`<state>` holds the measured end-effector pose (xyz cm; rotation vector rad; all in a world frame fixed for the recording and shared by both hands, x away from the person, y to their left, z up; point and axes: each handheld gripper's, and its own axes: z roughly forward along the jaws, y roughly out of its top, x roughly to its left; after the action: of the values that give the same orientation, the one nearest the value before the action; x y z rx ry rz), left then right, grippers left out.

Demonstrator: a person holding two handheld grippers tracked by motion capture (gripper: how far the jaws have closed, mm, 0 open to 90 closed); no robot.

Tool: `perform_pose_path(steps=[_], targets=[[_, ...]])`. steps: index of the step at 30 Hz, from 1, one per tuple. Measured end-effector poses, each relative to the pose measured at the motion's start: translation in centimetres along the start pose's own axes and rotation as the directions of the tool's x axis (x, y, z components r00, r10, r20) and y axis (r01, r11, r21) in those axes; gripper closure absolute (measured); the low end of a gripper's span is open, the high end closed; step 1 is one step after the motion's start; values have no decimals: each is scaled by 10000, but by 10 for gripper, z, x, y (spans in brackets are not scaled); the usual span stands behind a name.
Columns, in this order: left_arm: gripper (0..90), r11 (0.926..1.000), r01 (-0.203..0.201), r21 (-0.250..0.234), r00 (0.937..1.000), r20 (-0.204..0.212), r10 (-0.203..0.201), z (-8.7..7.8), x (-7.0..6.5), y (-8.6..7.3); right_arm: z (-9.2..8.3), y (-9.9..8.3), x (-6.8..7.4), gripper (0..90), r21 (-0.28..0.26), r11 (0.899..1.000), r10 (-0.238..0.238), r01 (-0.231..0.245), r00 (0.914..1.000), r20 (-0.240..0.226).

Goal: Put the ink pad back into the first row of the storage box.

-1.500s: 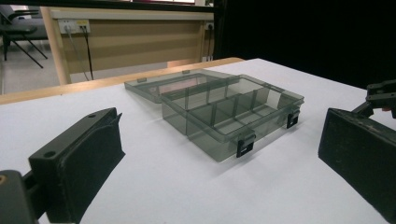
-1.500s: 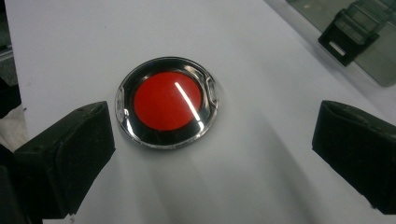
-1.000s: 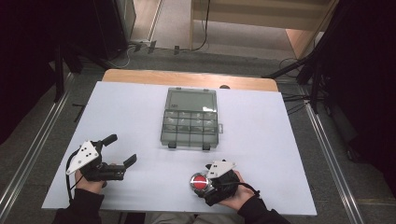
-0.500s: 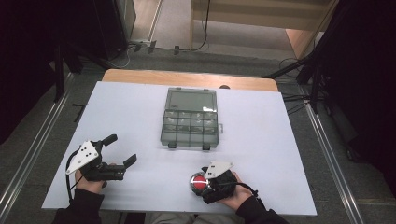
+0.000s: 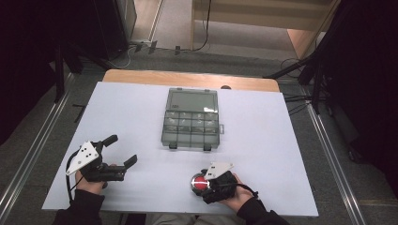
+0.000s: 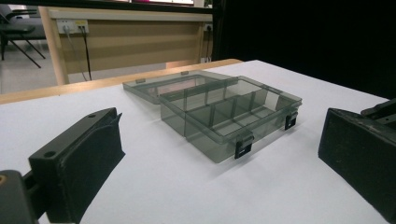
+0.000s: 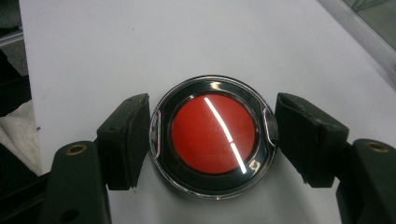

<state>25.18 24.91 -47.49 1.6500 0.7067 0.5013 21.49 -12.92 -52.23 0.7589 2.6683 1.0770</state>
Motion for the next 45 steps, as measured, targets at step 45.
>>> perform_pose_path(steps=[45], targets=[[0,10000,-56,-16,10000,8,56,-1,0,0,-22,85,-57,310,-893,9960,14,62,9964,850]])
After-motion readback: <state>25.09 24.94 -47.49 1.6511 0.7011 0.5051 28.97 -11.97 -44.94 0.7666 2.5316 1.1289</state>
